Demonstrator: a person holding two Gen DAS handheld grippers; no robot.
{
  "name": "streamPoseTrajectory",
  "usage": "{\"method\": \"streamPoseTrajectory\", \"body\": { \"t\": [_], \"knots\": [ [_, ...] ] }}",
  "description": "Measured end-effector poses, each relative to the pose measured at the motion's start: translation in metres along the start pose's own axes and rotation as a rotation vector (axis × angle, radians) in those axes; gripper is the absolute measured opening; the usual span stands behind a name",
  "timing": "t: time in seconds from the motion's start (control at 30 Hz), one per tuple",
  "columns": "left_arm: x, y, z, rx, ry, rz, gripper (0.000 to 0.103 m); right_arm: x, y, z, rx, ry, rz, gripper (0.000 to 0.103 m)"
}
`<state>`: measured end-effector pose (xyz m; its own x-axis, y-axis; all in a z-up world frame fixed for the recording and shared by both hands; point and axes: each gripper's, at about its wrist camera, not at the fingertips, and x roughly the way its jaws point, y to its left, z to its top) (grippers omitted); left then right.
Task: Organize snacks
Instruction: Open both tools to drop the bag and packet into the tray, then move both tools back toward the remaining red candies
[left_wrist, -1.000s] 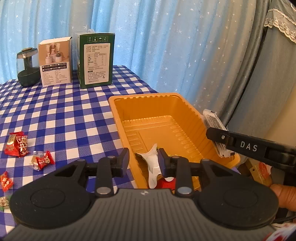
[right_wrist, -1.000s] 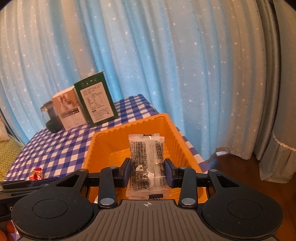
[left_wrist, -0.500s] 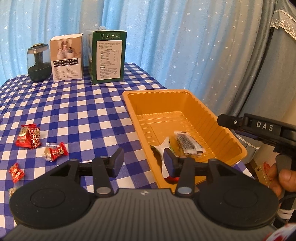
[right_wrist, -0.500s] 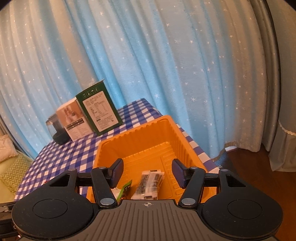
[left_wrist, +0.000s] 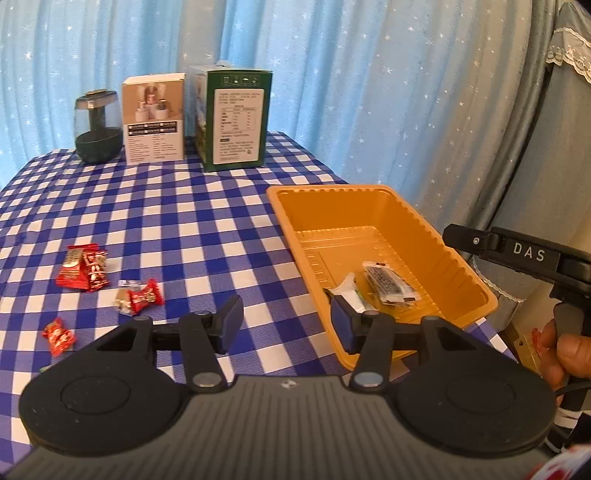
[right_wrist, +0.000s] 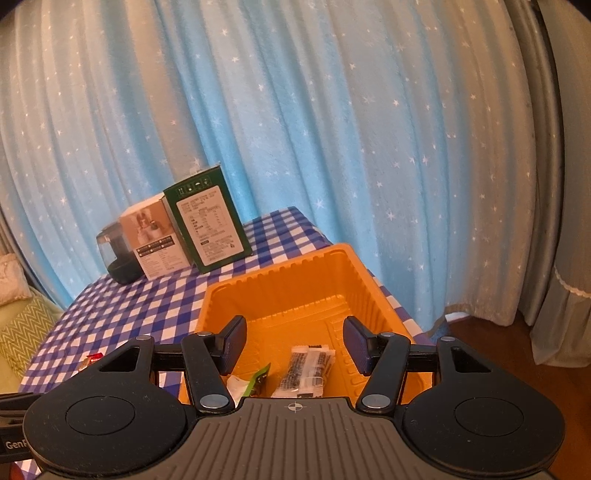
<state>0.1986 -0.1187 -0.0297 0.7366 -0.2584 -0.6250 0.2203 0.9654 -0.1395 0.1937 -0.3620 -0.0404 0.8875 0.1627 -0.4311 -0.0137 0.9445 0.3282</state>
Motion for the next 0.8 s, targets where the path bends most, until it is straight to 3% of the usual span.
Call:
{"method": "streamPoseTrajectory", "body": {
  "t": [0.47, 0.8],
  "knots": [
    [-0.032, 0.045, -0.013, -0.041, -0.021, 0.095, 0.063, 0.001, 0.052, -0.011, -0.141, -0.004, 0.084, 0.058],
    [-0.06, 0.098, -0.039, -0.095, -0.011, 0.203, 0.064, 0.006, 0.097, -0.028, -0.236, 0.037, 0.164, 0.058]
  ]
}}
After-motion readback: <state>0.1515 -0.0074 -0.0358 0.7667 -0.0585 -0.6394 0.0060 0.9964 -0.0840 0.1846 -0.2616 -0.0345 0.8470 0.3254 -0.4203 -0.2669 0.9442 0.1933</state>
